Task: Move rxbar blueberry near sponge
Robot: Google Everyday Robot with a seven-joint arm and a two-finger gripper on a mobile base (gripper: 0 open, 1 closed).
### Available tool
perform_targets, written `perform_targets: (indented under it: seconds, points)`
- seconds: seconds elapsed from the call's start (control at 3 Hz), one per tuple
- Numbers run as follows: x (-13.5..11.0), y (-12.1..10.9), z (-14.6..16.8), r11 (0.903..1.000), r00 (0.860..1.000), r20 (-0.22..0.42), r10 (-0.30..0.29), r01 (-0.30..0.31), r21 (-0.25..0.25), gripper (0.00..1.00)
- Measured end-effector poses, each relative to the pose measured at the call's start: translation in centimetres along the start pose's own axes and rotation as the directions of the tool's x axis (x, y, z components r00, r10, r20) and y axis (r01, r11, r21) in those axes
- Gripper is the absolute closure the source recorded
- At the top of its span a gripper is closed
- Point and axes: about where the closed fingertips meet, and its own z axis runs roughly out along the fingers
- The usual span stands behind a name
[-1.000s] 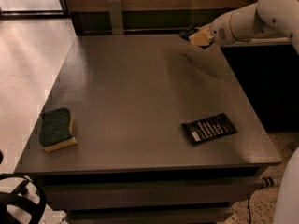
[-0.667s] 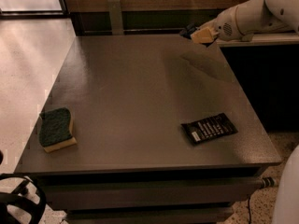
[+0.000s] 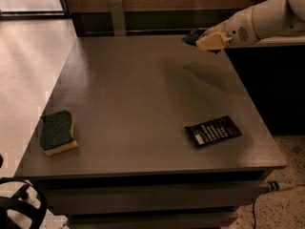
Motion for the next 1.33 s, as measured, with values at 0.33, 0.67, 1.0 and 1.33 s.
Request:
perform_targets:
  seconds: [0.33, 0.67, 1.0, 1.33]
  points:
    - [0.8, 4.0, -0.1, 0.999, 1.0, 0.014, -0.007, 0.007, -0.044, 1.0]
    - [2.0, 7.8, 1.2, 0.9927, 1.0, 0.012, -0.008, 0.009, -0.12, 1.0]
    - [2.6, 11.5, 2.6, 0.9792, 1.0, 0.005, -0.026, 0.027, -0.201, 1.0]
    - [2.4, 14.7, 3.9, 0.9573, 0.998, 0.01, -0.058, 0.059, -0.283, 1.0]
